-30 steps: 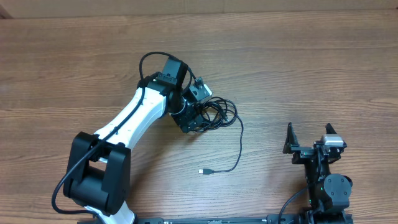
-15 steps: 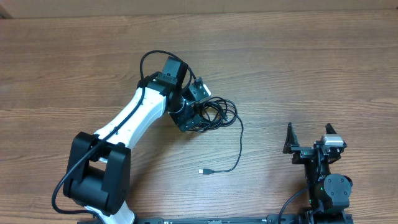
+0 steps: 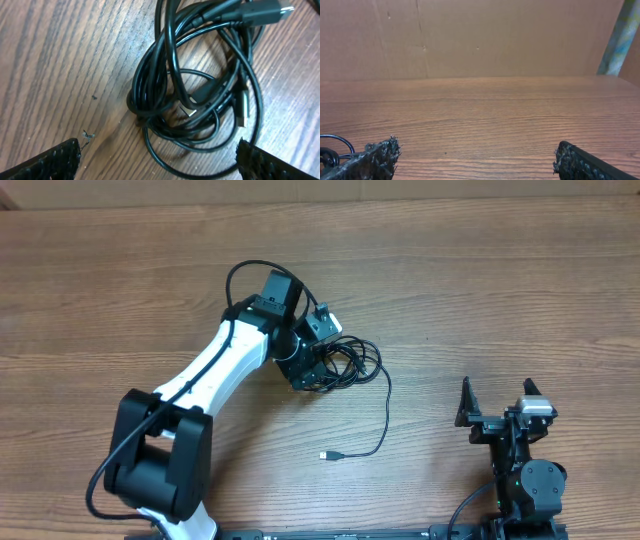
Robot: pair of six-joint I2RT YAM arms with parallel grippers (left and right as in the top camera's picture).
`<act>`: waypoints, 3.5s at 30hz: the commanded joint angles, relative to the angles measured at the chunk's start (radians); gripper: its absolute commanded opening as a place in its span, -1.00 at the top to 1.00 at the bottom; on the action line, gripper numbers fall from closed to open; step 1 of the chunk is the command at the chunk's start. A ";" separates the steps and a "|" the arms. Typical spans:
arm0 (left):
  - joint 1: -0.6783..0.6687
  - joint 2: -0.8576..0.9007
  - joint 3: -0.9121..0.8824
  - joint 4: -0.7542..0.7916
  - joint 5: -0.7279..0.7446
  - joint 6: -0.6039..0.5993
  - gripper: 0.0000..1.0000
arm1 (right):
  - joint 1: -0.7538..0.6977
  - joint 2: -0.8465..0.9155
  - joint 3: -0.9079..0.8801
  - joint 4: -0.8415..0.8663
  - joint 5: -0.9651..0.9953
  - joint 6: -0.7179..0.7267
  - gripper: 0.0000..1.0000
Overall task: Untangle cables
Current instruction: 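Lower the left gripper and close it on the cable bundle, then lift the cable bundle with the left gripper toward the center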
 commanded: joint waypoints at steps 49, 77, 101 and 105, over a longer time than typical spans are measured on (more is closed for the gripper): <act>-0.006 0.103 0.014 0.098 -0.109 -0.222 0.44 | -0.003 -0.008 -0.004 0.003 -0.006 -0.002 -1.00; -0.006 0.105 0.001 0.069 -0.031 -0.225 0.49 | -0.003 -0.008 -0.004 0.003 -0.006 -0.002 -1.00; -0.006 0.136 0.018 0.090 -0.029 -0.233 0.92 | -0.003 -0.008 -0.004 0.003 -0.006 -0.002 -1.00; -0.006 0.101 0.021 0.086 -0.029 -0.233 0.91 | -0.003 -0.008 -0.004 0.003 -0.006 -0.002 -1.00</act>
